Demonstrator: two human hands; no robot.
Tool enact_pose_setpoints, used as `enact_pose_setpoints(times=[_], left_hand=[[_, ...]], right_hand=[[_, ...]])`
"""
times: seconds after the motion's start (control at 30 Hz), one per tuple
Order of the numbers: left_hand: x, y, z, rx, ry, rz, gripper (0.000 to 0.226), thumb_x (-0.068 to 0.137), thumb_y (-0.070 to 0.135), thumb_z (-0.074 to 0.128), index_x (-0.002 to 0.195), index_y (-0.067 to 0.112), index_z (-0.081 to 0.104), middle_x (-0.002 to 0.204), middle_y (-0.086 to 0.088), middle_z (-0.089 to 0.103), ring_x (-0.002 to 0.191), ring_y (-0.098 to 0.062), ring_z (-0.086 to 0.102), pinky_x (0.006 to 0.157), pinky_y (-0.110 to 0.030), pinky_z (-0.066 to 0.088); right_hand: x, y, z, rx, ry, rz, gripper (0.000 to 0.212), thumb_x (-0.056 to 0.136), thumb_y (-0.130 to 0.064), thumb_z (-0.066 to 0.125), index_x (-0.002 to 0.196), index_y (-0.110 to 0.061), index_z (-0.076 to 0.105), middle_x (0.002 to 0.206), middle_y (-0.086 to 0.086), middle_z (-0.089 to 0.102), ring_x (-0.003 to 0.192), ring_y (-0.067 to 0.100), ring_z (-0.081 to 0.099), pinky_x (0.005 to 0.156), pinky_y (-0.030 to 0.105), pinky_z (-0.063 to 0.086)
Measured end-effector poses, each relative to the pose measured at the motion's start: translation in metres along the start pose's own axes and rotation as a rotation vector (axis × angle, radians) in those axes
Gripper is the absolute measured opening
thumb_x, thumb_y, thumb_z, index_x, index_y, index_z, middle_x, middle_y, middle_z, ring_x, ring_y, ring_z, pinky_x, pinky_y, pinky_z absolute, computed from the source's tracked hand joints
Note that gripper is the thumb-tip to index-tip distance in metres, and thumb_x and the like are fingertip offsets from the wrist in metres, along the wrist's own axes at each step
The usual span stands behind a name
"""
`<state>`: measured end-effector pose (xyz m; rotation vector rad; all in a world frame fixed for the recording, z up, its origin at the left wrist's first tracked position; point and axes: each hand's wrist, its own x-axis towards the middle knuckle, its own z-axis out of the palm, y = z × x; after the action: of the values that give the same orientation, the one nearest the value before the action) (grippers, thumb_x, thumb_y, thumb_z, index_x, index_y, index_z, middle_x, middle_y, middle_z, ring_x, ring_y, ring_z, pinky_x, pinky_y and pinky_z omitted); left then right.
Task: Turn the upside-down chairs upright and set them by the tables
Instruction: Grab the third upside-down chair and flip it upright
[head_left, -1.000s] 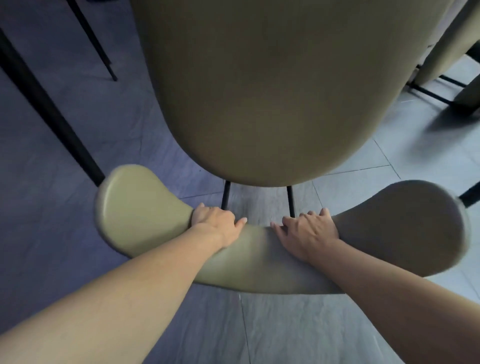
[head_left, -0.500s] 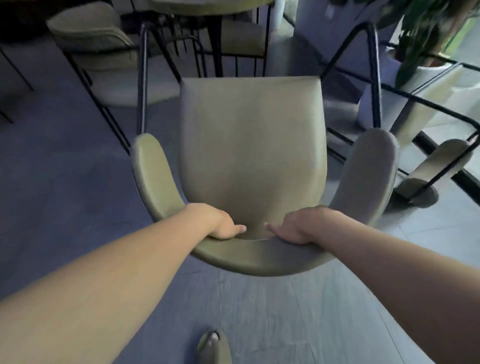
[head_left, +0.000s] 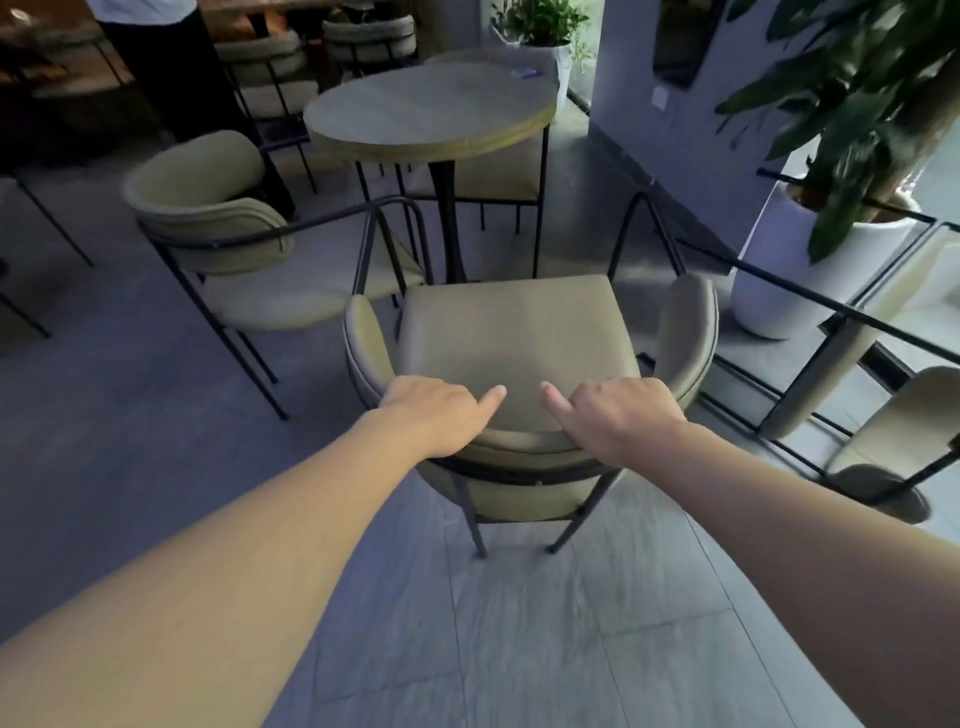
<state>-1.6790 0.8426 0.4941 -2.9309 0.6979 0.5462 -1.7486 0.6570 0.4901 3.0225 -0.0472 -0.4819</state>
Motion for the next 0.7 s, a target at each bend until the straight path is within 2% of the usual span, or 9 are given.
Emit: enact_pose_setpoints(times=[0.13, 0.2, 0.27, 0.3, 0.37, 0.4, 0.53, 0.63, 0.7], left_hand=[[0.047, -0.01, -0.017, 0.049, 0.015, -0.029, 0.069, 0.103, 0.053, 0.003, 0.135, 0.026, 0.058, 0.09, -0.002, 0.055, 0.084, -0.024, 0.046, 0.077, -0.04, 0.034], [0.065, -0.015, -0.02, 0.086, 0.043, 0.012, 0.068, 0.104, 0.053, 0.003, 0.125, 0.023, 0.06, 0.086, -0.001, 0.055, 0.083, -0.024, 0.047, 0.078, -0.04, 0.034], [0.079, -0.019, -0.026, 0.072, 0.047, 0.047, 0.065, 0.103, 0.053, 0.005, 0.12, 0.024, 0.061, 0.089, -0.001, 0.059, 0.083, -0.024, 0.049, 0.077, -0.04, 0.034], [0.083, -0.02, -0.027, 0.054, 0.045, 0.059, 0.06, 0.104, 0.051, 0.007, 0.123, 0.027, 0.058, 0.094, -0.001, 0.061, 0.084, -0.024, 0.051, 0.076, -0.04, 0.035], [0.083, -0.019, -0.026, 0.022, 0.071, 0.079, 0.046, 0.105, 0.044, 0.012, 0.137, 0.037, 0.045, 0.102, 0.0, 0.065, 0.091, -0.025, 0.058, 0.076, -0.04, 0.04], [0.081, -0.019, -0.024, 0.017, 0.1, 0.082, 0.045, 0.106, 0.044, 0.013, 0.135, 0.039, 0.046, 0.101, 0.001, 0.066, 0.094, -0.026, 0.061, 0.077, -0.039, 0.043], [0.09, -0.018, -0.025, -0.029, 0.19, 0.033, 0.07, 0.1, 0.06, 0.008, 0.091, 0.029, 0.071, 0.083, 0.004, 0.067, 0.09, -0.021, 0.064, 0.072, -0.037, 0.041], [0.109, -0.009, -0.032, -0.048, 0.225, 0.015, 0.074, 0.098, 0.064, 0.007, 0.09, 0.029, 0.072, 0.087, 0.003, 0.069, 0.093, -0.021, 0.062, 0.072, -0.037, 0.04], [0.121, -0.002, -0.038, -0.058, 0.235, -0.006, 0.072, 0.098, 0.064, 0.009, 0.096, 0.031, 0.074, 0.093, 0.002, 0.07, 0.097, -0.022, 0.061, 0.075, -0.038, 0.04]], right_hand=[[0.046, 0.01, -0.02, 0.024, 0.12, -0.046, 0.051, 0.107, -0.027, 0.025, 0.157, -0.039, 0.019, 0.118, 0.008, 0.063, 0.1, 0.032, 0.061, 0.074, 0.039, 0.037], [0.064, 0.015, -0.024, 0.041, 0.14, -0.052, 0.044, 0.107, -0.028, 0.027, 0.149, -0.042, 0.027, 0.107, 0.006, 0.061, 0.091, 0.03, 0.058, 0.074, 0.038, 0.04], [0.077, 0.021, -0.027, 0.112, 0.111, -0.023, 0.029, 0.107, -0.039, 0.026, 0.118, -0.042, 0.052, 0.097, 0.002, 0.063, 0.089, 0.03, 0.06, 0.075, 0.039, 0.045], [0.08, 0.022, -0.026, 0.159, 0.121, -0.007, 0.03, 0.107, -0.045, 0.025, 0.1, -0.039, 0.054, 0.093, 0.001, 0.065, 0.088, 0.029, 0.062, 0.076, 0.039, 0.047], [0.08, 0.021, -0.02, 0.192, 0.219, 0.016, 0.035, 0.105, -0.05, 0.028, 0.087, -0.034, 0.053, 0.084, -0.002, 0.067, 0.082, 0.028, 0.064, 0.074, 0.039, 0.052], [0.079, 0.02, -0.017, 0.214, 0.277, 0.033, 0.04, 0.103, -0.053, 0.027, 0.085, -0.031, 0.055, 0.081, -0.003, 0.067, 0.079, 0.027, 0.063, 0.071, 0.038, 0.052], [0.092, 0.024, -0.017, 0.234, 0.372, 0.059, 0.064, 0.09, -0.062, 0.01, 0.075, -0.027, 0.061, 0.069, -0.006, 0.055, 0.07, 0.019, 0.054, 0.057, 0.035, 0.034], [0.11, 0.043, -0.022, 0.218, 0.364, 0.063, 0.069, 0.088, -0.063, 0.007, 0.081, -0.027, 0.065, 0.075, -0.006, 0.06, 0.077, 0.02, 0.061, 0.059, 0.035, 0.034], [0.122, 0.056, -0.025, 0.187, 0.325, 0.047, 0.058, 0.095, -0.06, 0.015, 0.091, -0.03, 0.064, 0.083, -0.006, 0.065, 0.084, 0.023, 0.064, 0.063, 0.034, 0.043]])
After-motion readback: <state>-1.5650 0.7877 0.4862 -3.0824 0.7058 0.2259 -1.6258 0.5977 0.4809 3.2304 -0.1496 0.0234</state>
